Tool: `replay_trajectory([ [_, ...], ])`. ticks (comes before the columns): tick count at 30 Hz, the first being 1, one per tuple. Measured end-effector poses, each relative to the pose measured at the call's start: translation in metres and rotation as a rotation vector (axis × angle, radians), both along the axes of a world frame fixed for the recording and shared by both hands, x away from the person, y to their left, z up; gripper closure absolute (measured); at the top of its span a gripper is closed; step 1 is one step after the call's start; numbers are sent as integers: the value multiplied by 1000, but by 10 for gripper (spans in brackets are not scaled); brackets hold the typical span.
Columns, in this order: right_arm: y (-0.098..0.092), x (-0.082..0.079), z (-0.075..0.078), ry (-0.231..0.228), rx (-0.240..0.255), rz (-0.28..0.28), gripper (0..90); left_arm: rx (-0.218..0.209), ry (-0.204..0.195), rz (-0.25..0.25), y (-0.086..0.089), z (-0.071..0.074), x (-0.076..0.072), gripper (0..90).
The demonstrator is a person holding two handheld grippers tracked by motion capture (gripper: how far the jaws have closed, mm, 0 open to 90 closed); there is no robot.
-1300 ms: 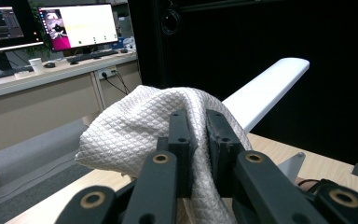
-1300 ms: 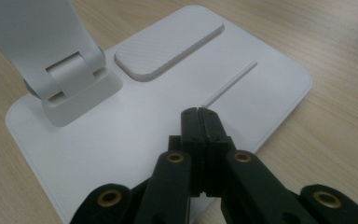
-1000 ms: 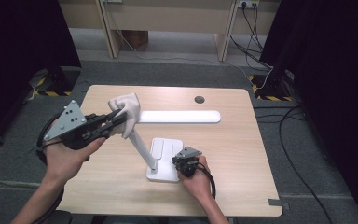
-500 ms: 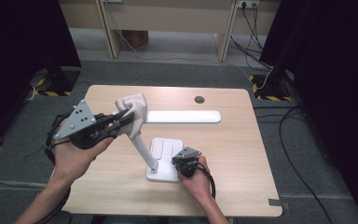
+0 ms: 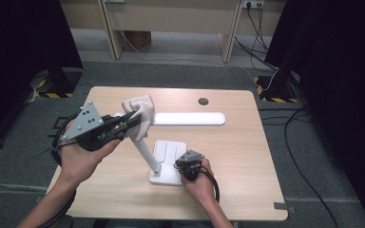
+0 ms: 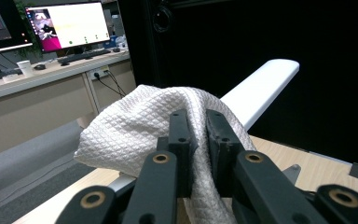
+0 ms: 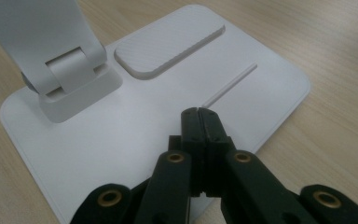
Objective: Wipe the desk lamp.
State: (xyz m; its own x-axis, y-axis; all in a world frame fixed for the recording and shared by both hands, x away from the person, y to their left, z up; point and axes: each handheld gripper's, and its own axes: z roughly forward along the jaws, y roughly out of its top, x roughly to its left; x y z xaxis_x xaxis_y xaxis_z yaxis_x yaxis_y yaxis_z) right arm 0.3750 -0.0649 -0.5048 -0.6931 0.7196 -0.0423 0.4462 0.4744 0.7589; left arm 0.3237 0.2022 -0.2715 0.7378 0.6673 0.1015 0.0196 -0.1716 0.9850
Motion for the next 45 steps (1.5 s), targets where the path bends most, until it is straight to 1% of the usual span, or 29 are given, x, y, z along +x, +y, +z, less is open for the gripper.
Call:
replay_trajectory([
  [6,0,0,0,-2,1,-2,900,-10,4,-11,-5,0,2,820],
  [14,0,0,0,-3,0,-1,900,-11,7,-24,-12,0,4,820],
  [24,0,-1,0,-5,1,-3,900,-2,7,-37,-20,1,6,820],
  [29,0,-1,-1,-9,0,-3,900,-5,6,-40,-24,1,7,820],
  [45,0,-1,-1,-10,1,-2,900,5,1,-58,-37,2,8,819],
])
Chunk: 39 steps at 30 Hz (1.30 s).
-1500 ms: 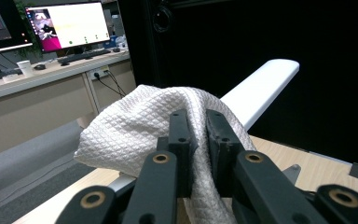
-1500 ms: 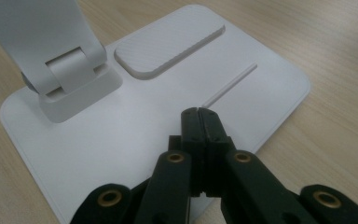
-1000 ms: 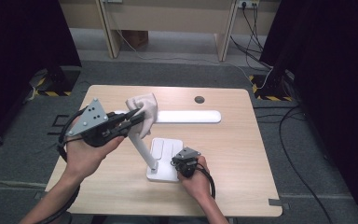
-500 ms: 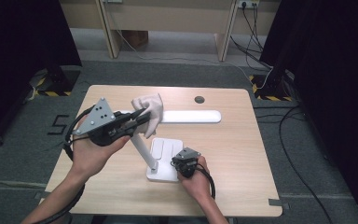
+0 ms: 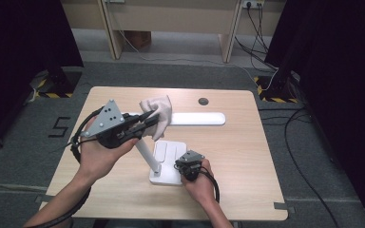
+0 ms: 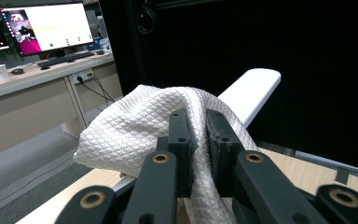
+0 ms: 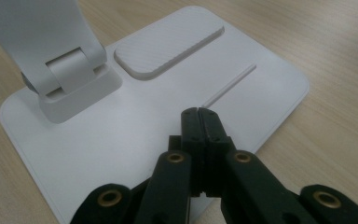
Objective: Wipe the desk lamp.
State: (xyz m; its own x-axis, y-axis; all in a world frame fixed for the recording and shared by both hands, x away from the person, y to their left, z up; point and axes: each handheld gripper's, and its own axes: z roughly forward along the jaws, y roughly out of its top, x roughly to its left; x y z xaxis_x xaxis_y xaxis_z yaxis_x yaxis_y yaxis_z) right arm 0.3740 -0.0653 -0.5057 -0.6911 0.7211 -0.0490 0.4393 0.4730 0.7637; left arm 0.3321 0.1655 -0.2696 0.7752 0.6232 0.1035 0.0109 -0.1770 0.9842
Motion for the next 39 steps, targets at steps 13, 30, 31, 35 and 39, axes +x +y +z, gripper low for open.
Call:
replay_trajectory([
  [13,0,-1,-1,-5,5,-2,900,-5,5,-12,-8,0,2,818],
  [30,-1,-1,-2,-15,8,-3,900,-14,-11,-12,-18,-2,1,818],
  [31,-1,-1,-2,-14,7,-2,900,-16,-12,-11,-20,-3,0,817],
  [35,-1,-2,-2,-14,9,-4,900,-16,-14,-12,-23,-3,0,816],
  [39,-1,-2,-2,-14,11,-4,900,-14,-14,-16,-27,-3,0,816],
])
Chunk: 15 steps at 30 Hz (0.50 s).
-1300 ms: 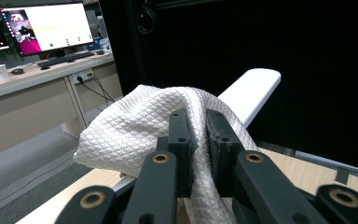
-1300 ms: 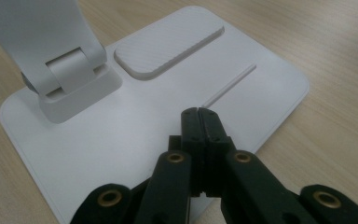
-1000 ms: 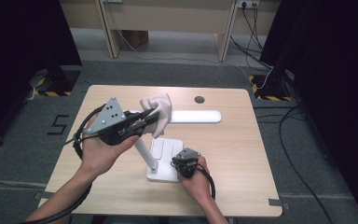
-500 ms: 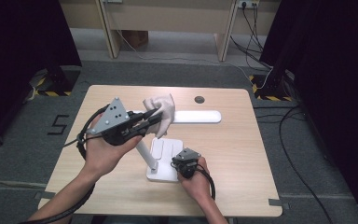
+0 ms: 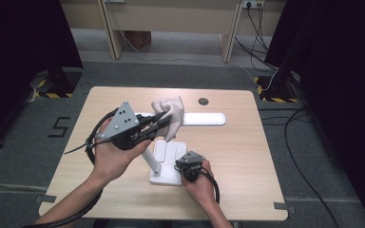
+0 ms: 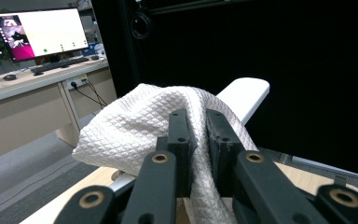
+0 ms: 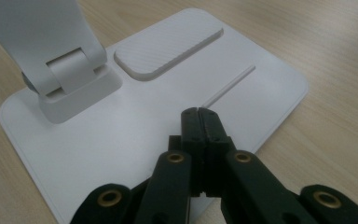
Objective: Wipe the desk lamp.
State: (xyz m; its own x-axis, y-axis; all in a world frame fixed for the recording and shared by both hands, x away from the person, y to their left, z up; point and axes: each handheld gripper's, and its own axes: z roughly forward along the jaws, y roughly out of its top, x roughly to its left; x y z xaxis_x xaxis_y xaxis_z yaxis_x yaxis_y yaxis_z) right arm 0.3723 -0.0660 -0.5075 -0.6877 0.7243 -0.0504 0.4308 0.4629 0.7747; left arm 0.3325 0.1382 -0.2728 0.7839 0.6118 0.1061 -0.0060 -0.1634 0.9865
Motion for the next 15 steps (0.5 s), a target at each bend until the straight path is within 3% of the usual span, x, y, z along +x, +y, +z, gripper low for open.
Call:
replay_trajectory([
  [15,0,-1,0,7,9,-7,900,-4,-3,-8,-11,-1,1,815],
])
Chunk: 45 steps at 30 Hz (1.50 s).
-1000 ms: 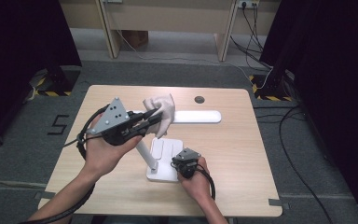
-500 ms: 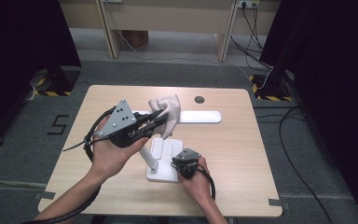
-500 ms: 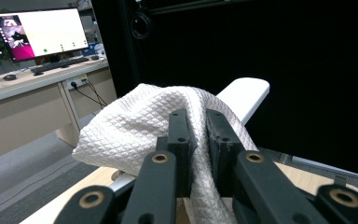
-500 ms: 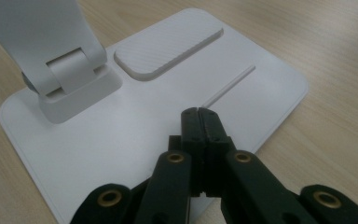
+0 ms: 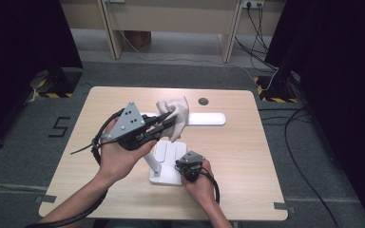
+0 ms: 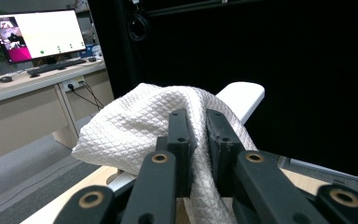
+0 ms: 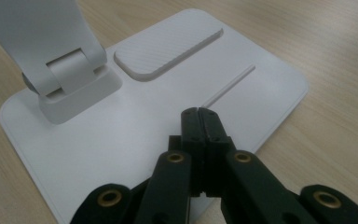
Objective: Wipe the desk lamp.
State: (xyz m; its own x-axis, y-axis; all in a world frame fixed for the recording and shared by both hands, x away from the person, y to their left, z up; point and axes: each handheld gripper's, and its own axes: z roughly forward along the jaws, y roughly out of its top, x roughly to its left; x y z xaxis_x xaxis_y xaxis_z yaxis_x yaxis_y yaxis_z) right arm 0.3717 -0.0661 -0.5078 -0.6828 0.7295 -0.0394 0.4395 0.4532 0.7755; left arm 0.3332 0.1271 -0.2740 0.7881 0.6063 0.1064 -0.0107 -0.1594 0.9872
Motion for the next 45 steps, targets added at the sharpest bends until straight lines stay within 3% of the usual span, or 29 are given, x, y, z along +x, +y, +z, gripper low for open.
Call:
replay_trajectory([
  [45,-1,1,0,-14,-2,11,900,20,17,-52,-41,4,6,814],
])
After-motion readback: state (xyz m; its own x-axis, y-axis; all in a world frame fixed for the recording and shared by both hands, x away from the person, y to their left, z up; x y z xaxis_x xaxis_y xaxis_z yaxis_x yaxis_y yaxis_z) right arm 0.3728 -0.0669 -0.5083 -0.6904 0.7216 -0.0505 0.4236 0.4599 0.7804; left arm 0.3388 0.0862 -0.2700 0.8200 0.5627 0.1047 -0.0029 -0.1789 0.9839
